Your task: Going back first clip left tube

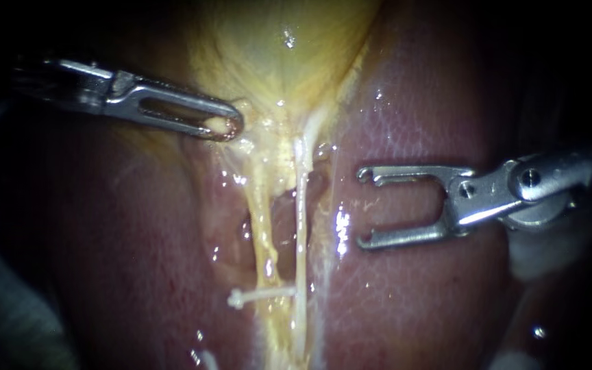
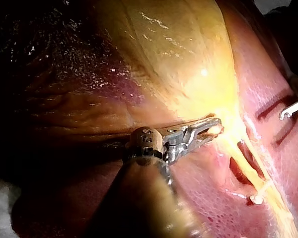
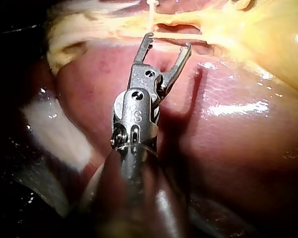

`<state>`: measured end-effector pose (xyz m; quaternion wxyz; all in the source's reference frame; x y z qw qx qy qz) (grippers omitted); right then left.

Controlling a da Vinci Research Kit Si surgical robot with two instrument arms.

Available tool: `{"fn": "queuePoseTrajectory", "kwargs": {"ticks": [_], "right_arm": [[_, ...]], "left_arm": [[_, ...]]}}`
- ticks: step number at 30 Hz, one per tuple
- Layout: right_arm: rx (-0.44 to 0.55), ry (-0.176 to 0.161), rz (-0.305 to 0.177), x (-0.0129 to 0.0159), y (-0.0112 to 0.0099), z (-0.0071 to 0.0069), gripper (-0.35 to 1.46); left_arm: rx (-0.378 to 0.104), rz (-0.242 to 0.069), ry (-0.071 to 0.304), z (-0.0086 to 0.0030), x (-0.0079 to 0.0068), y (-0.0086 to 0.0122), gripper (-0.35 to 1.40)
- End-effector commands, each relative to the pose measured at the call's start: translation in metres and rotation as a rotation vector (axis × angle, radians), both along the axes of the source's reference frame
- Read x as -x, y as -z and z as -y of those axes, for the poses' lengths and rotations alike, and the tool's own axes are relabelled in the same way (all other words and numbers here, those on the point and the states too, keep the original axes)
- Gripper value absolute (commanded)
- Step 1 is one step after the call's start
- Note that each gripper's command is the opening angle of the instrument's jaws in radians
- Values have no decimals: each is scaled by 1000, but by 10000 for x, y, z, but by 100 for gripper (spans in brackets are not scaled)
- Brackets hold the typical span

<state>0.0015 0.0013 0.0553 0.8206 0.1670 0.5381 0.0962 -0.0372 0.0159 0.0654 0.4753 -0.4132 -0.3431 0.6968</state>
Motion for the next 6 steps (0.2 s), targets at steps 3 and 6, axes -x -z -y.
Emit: {"fn": "queuePoseTrajectory", "kwargs": {"ticks": [3,6], "right_arm": [[0,0,0,0,0,0,50],[0,0,0,0,0,0,50]], "left_arm": [[-1,1,-2,0,-1,1,-35],[-1,2,-3,-1,-2,2,-35]]}}
